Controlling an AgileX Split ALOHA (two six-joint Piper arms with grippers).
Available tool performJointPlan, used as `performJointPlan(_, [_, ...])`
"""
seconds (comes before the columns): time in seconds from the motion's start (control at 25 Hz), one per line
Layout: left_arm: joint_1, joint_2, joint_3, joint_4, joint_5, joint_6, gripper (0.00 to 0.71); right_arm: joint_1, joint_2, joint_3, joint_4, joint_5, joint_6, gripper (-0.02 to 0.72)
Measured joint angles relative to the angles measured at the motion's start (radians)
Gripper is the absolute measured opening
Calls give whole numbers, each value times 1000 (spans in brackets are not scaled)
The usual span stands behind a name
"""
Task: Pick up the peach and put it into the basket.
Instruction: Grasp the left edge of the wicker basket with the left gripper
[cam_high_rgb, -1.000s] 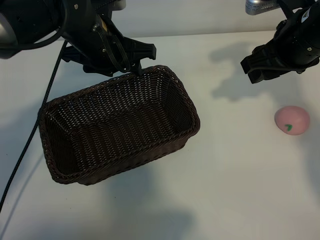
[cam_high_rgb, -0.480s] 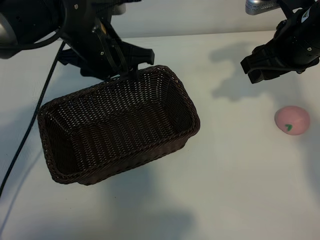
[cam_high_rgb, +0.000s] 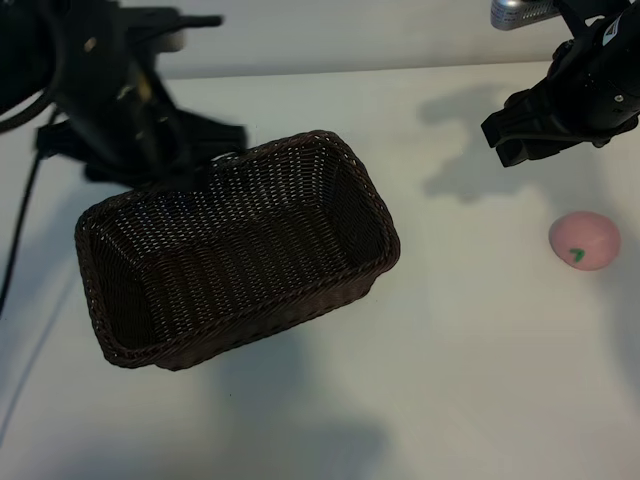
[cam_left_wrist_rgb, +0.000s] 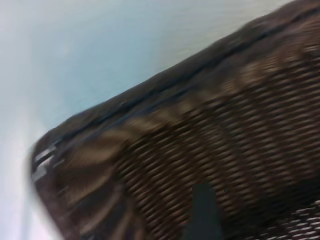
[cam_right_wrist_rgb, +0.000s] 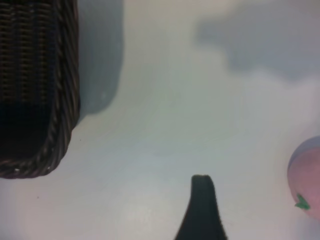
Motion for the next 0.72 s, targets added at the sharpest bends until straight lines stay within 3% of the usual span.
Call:
performJointPlan(0.12, [29, -78, 95, 45, 2, -82, 566, 0, 0, 0, 0, 0, 0, 548])
performJointPlan(0.36, [157, -193, 273, 54, -15, -164, 566, 0, 0, 0, 0, 0, 0, 548])
performJointPlan(0.48, [200, -211, 335, 22, -54, -169, 566, 0, 0, 0, 1, 0, 0, 548])
performJointPlan(0.72, [216, -211, 408, -39, -173, -191, 566, 0, 0, 0, 3, 0, 0, 548])
